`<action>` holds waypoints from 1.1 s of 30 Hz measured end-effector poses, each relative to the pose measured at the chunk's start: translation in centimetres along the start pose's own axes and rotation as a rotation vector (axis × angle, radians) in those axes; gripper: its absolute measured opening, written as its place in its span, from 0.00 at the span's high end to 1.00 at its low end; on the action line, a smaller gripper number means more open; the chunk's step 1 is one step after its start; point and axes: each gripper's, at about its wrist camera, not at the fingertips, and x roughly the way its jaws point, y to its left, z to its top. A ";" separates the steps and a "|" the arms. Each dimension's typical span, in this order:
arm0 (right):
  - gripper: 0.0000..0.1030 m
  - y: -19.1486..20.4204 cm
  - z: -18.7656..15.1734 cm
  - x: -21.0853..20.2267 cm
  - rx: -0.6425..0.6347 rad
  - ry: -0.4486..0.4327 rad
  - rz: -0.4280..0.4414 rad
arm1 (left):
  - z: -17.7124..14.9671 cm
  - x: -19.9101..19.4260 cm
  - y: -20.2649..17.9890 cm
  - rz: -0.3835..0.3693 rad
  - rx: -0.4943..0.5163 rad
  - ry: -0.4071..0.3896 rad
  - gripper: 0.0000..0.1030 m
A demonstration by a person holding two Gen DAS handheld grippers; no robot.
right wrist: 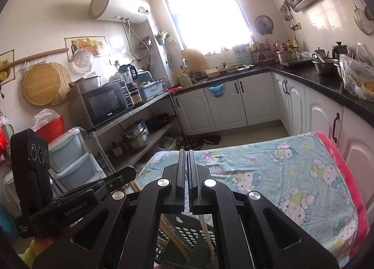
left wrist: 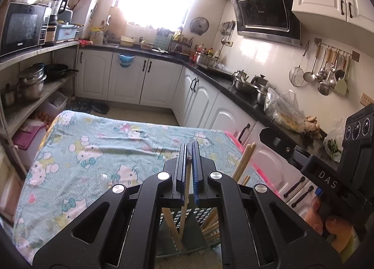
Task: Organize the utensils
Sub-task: 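Lower both chopsticks tip-first into the green basket slots, then open the left tool while the right tool opens, releasing the chopsticks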
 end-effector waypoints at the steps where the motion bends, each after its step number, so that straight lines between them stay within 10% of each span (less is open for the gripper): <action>1: 0.98 -0.2 -0.3 0.1 0.005 0.004 -0.005 | -0.3 0.1 0.1 0.002 -0.003 0.004 0.98; 33: 0.94 -1.4 -4.4 -2.3 0.004 0.040 -0.105 | -4.3 -2.0 1.6 0.066 -0.026 0.039 0.98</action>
